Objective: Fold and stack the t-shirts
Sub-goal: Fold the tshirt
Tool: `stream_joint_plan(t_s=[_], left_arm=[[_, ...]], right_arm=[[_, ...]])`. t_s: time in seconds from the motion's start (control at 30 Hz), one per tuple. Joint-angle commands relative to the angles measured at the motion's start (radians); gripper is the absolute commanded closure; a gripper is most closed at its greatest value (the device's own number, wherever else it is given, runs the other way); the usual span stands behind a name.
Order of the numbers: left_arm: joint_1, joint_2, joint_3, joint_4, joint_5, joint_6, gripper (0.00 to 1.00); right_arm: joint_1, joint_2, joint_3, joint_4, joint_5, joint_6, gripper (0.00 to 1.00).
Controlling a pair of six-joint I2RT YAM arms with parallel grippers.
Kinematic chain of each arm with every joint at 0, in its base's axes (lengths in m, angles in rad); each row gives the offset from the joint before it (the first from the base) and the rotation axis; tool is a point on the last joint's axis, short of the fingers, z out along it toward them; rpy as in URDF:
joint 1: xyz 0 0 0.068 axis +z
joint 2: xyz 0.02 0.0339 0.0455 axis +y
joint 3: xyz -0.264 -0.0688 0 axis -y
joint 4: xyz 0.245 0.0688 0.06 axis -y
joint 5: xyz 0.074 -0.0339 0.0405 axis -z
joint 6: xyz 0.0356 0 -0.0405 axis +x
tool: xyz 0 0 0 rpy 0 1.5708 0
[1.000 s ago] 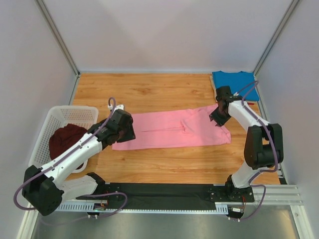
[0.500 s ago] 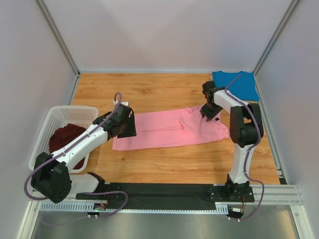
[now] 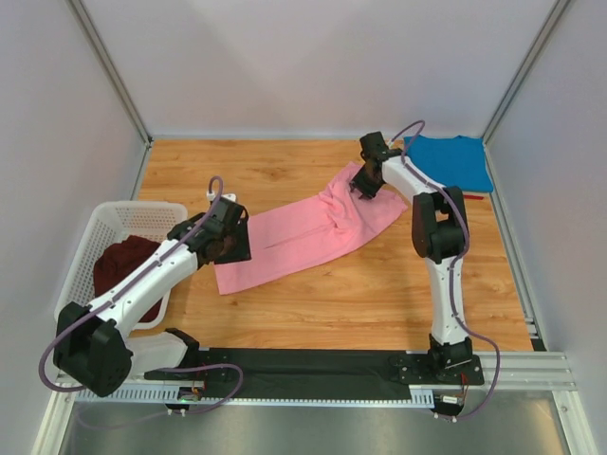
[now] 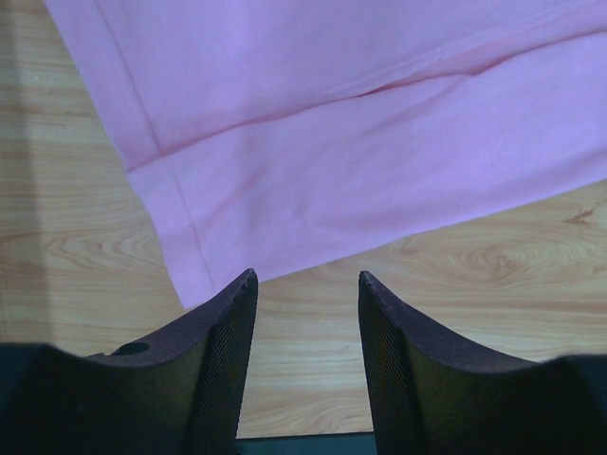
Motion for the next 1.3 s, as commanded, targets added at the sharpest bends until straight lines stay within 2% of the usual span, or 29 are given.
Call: stream_joint_plan(t_s=[0.0, 0.2, 0.33, 0.37, 0.5, 0.73, 0.83, 0.97, 1.03, 1.27], left_arm=[[0.002, 0.008, -0.031, 0.015, -0.013, 0.021, 0.46], [0.014, 0.136, -0.061, 0.127, 0.072, 0.067, 0.45], [0.02, 0.22, -0.041, 0.142, 0.119, 0.08, 0.45], [0.02, 0.246, -0.044, 0.142, 0.12, 0.075, 0.45], [0.022, 0.304, -0.079, 0.174, 0.12, 0.054, 0.46], [0.022, 0.352, -0.168, 0.205, 0.158, -0.044, 0.48], [0.022, 0.322, -0.211, 0.198, 0.157, -0.078, 0.48], [0.02, 0.237, -0.263, 0.193, 0.158, -0.113, 0.48], [0.02, 0.202, -0.294, 0.193, 0.158, -0.121, 0.49], [0.003, 0.101, -0.329, 0.173, 0.189, -0.138, 0.48]], right_arm=[[0.014, 0.158, 0.137, 0.051, -0.067, -0.062, 0.62], [-0.016, 0.295, 0.395, 0.05, -0.076, -0.128, 0.61], [-0.051, 0.34, 0.449, 0.079, -0.079, -0.127, 0.6], [-0.059, 0.338, 0.449, 0.087, -0.124, -0.127, 0.59], [-0.069, 0.303, 0.452, 0.13, -0.193, -0.176, 0.5], [-0.069, 0.061, 0.274, 0.196, -0.245, -0.243, 0.48], [-0.077, -0.022, 0.211, 0.173, -0.234, -0.255, 0.47], [-0.097, -0.117, 0.083, 0.136, -0.146, -0.234, 0.47], [-0.115, -0.155, -0.049, 0.188, -0.119, -0.225, 0.48], [-0.203, -0.214, -0.278, 0.274, -0.138, -0.228, 0.49]])
